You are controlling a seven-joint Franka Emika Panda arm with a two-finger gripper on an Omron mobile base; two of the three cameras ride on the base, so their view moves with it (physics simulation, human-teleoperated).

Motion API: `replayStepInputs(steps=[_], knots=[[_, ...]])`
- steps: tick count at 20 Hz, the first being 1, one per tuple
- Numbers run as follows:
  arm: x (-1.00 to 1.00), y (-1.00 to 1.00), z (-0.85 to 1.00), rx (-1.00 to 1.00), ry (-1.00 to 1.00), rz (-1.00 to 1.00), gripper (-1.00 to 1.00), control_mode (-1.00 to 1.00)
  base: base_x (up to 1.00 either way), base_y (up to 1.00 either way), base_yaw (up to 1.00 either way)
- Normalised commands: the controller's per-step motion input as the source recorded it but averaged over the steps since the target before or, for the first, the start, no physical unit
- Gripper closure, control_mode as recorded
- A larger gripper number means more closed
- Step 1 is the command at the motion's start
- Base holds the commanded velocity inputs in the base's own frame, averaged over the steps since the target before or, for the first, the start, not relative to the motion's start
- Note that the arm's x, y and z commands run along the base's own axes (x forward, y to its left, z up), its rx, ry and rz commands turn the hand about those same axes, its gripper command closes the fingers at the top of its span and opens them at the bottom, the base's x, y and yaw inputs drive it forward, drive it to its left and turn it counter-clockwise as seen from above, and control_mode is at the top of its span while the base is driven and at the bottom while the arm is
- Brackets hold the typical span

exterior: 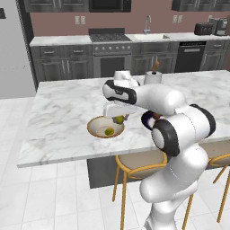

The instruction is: Take the fruits from the plate on the dining counter and place two fruits in each bowl.

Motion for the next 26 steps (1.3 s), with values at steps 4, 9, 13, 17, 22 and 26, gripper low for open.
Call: replayStepInputs(steps=[4,9,13,17,22,26], knots=[[0.16,0.65,0.00,0.00,0.08,0.02,1.00,-1.00,0.00,0.00,0.00],[0.43,0.04,-0.21,0.00,-0.02,0.00,1.00,-1.00,0.00,0.00,0.00],[0.38,0.00,-0.56,0.00,-0.22,-0.03,1.00,-1.00,0.00,0.00,0.00],[0.04,0.00,-0.63,0.00,-0.29,-0.05,1.00,-1.00,0.00,0.00,0.00],[0.00,-0.03,-0.33,0.01,-0.08,-0.05,1.00,-1.00,0.00,0.00,0.00],[0.00,0.00,-0.10,0.00,0.00,-0.05,1.00,-1.00,0.00,0.00,0.00]])
